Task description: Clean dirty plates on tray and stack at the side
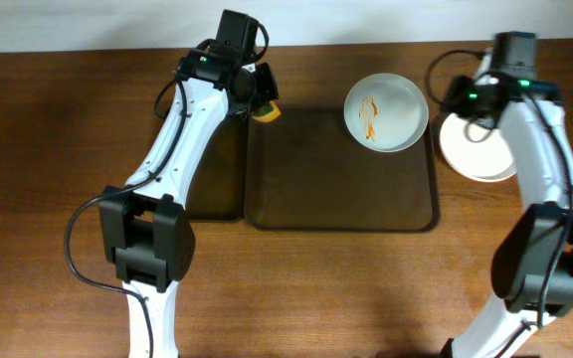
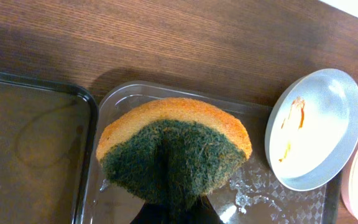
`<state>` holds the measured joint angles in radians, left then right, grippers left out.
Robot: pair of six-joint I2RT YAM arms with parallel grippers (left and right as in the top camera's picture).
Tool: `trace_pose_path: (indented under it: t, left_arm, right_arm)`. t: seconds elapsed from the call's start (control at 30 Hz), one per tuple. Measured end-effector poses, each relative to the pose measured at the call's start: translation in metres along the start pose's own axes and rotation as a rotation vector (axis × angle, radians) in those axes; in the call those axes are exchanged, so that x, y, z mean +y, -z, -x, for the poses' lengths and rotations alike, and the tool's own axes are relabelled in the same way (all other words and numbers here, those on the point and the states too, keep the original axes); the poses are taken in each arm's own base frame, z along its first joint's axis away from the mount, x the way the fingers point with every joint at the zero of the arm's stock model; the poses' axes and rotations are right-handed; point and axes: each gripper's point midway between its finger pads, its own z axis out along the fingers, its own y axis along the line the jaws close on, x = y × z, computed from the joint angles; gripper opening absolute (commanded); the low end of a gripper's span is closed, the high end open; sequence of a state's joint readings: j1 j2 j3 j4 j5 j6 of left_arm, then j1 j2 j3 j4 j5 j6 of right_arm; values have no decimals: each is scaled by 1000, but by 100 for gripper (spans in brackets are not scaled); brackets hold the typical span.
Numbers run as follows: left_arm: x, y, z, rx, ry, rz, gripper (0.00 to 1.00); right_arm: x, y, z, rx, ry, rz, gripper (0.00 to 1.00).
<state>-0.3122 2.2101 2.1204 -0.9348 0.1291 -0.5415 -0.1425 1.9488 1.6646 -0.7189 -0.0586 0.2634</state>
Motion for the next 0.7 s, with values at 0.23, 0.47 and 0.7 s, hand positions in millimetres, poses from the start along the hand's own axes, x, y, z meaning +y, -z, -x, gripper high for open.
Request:
trace_pose_path:
  t: [0.23,0.47,0.7]
  left_arm:
    - [1,0,-2,7,1,4,0]
    - [1,0,-2,7,1,4,0]
    - [1,0,-2,7,1,4,0]
  right_arm:
    - [16,-64,-74,227,-5,-116,31]
    - [8,-95,-102,318,-25,-138,7]
    - [33,-63,-166,581,47,-138,5]
